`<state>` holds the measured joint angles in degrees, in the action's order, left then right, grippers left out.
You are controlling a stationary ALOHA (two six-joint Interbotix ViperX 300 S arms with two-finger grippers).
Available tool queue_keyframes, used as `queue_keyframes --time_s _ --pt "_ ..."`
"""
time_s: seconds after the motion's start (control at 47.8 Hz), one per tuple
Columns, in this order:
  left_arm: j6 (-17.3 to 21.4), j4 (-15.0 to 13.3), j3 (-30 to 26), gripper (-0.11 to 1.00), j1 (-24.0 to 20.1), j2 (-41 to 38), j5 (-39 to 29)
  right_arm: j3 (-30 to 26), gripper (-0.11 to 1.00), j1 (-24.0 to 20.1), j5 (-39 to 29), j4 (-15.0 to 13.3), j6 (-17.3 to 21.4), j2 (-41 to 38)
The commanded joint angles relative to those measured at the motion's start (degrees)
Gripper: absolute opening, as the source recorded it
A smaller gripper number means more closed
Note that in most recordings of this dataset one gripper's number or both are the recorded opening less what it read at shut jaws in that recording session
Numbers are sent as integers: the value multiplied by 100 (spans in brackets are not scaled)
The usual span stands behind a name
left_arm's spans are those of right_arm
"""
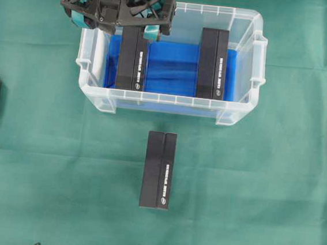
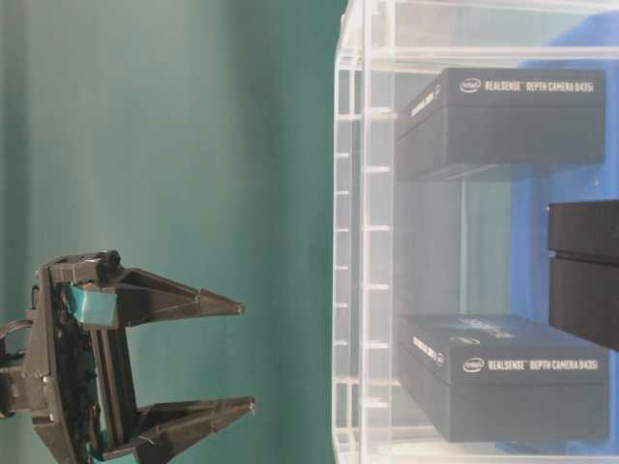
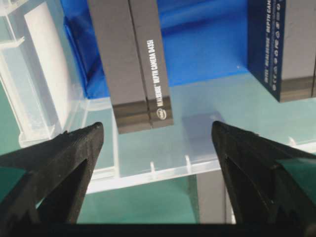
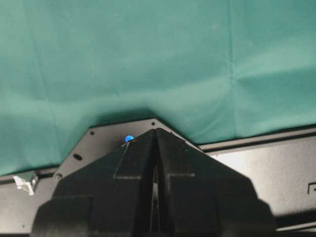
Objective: Take the box out of the case with the left arm.
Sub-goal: 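Move the left gripper over the left black box in the case, then lower the left gripper around the left D435i box and close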
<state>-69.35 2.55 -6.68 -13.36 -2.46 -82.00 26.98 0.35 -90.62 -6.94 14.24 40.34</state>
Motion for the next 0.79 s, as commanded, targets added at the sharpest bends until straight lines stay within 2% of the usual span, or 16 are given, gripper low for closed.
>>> queue_keyframes --time_s 0.0,0.774 --pt "-18 26 18 90 26 88 105 -70 0 9 9 -9 0 9" --pt "-536 158 1441 90 53 70 1485 -70 0 0 18 -9 0 9"
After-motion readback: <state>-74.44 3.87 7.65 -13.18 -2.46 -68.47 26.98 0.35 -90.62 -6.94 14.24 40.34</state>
